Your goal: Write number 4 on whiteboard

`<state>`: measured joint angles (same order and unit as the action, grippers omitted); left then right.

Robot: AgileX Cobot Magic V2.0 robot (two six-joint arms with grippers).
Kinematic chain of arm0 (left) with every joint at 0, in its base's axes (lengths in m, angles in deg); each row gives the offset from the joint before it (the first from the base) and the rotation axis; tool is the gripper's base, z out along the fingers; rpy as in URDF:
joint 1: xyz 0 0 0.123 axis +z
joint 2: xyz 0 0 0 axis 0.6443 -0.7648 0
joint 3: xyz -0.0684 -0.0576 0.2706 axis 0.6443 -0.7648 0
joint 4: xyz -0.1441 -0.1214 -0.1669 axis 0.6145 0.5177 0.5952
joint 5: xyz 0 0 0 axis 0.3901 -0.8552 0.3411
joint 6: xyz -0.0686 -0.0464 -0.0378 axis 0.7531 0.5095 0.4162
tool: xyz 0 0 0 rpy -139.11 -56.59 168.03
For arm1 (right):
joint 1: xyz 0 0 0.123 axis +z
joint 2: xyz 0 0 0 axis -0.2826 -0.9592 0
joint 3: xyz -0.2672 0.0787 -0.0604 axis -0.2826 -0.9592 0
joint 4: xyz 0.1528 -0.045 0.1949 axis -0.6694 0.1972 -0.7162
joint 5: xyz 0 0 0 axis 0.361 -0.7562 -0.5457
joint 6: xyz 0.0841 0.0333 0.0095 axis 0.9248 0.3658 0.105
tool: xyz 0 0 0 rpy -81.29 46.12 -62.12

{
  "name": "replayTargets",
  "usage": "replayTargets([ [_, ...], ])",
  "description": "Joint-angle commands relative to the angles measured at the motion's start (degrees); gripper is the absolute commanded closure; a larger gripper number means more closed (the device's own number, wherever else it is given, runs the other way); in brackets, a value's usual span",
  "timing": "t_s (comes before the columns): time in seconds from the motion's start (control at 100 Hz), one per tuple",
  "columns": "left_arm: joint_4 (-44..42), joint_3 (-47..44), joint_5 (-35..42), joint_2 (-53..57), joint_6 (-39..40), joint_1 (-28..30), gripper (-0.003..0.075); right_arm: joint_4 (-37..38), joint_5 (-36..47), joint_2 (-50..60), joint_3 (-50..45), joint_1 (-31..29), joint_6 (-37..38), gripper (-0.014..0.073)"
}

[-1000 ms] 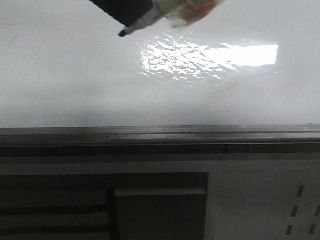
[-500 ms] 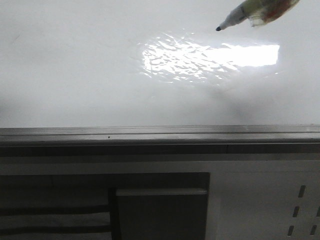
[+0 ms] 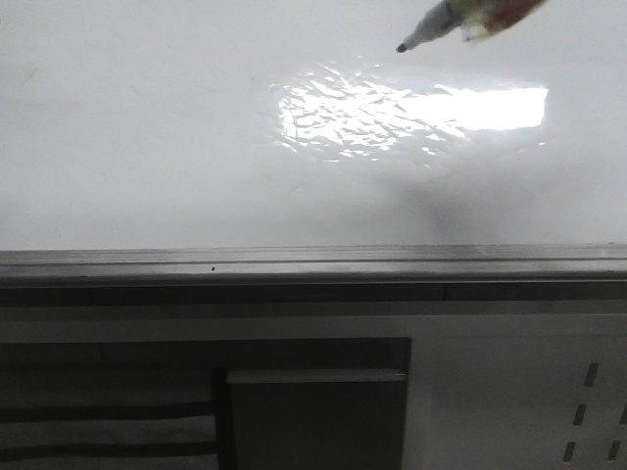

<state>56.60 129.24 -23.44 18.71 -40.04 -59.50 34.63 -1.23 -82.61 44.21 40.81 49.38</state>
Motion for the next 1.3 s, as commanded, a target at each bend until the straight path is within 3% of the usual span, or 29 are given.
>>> replayTargets([
  [0.0,2.02,1.52,3.78,0.43,0.53,0.13,0.0314,-4.75,1.05,-1.54,2.48,-0.06,0.24,0.0638],
  [0.14,2.02,1.52,3.78,0.43,0.53,0.13,0.0314,-8.94,19.12,-1.55,-5.89,2.54,-0.93,0.0638],
  [0.51,2.02,1.52,3.87,0.43,0.53,0.13,0.0314,-9.06,28.05,-6.90,-6.78,2.03,-0.83,0.0638],
  [0.77,2.02,1.52,5.39,0.43,0.53,0.13,0.0314,-7.69,24.15,-11.46,-6.78,3.13,-0.83,0.0638],
  [1.01,1.92,1.52,8.21,0.43,0.53,0.13,0.0314,-6.85,16.60,-6.16,-7.41,-5.99,-0.83,0.0638],
  [1.29,1.92,1.52,8.23,0.43,0.53,0.13,0.0314,-7.97,21.00,-5.11,-5.25,-0.12,-2.24,0.0638],
])
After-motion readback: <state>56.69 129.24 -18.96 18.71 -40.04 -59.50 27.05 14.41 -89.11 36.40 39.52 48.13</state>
